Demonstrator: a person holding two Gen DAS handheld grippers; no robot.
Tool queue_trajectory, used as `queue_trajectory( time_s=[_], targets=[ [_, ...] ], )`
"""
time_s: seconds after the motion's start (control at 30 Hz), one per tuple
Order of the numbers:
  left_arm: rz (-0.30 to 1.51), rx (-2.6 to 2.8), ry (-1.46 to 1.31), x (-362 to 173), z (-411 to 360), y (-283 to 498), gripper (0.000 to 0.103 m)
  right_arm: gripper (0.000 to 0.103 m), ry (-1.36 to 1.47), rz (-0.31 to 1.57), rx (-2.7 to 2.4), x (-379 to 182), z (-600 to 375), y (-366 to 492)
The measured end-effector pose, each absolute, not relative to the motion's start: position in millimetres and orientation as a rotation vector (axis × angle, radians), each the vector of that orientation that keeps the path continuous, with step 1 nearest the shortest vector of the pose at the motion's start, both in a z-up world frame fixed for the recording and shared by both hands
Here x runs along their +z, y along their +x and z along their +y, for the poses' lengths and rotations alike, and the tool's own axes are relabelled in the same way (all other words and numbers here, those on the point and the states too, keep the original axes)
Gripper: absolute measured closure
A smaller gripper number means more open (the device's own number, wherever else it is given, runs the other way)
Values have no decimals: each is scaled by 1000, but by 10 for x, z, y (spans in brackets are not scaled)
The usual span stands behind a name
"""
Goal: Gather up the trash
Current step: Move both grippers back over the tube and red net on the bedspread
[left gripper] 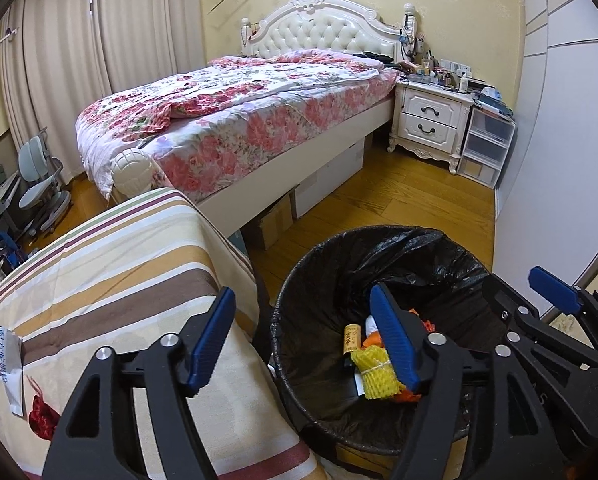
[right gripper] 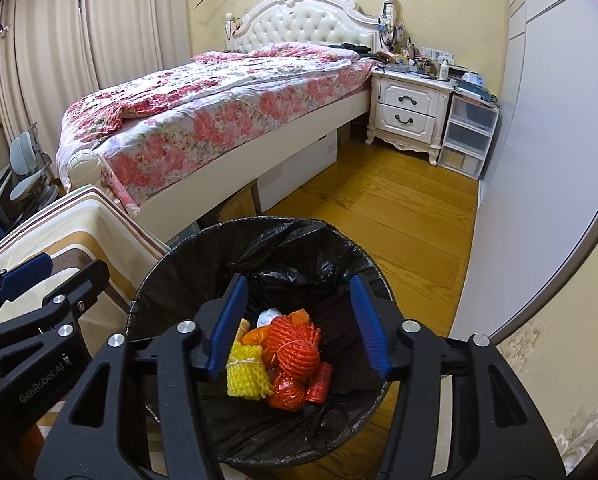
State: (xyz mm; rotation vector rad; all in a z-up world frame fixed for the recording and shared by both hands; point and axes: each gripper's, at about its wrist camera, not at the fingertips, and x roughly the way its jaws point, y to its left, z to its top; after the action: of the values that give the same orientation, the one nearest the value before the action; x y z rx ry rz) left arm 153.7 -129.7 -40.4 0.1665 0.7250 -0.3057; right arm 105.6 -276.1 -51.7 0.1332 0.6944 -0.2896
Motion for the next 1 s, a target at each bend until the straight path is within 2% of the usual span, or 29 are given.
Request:
queue_trajectory(
  time_s=[0.23, 0.7, 1.0],
  targets=[
    [720, -252, 155, -332, -1104, 1473, 30, 36, 121, 685, -297, -468, -2693, 974],
    [721, -188, 105, -251, -559, 1138, 29, 26, 91, 694, -239, -454, -2279, 724],
    [695, -116, 81, -143, -53, 863, 29, 25, 65, 695, -147, -415, -1859, 591]
  ],
)
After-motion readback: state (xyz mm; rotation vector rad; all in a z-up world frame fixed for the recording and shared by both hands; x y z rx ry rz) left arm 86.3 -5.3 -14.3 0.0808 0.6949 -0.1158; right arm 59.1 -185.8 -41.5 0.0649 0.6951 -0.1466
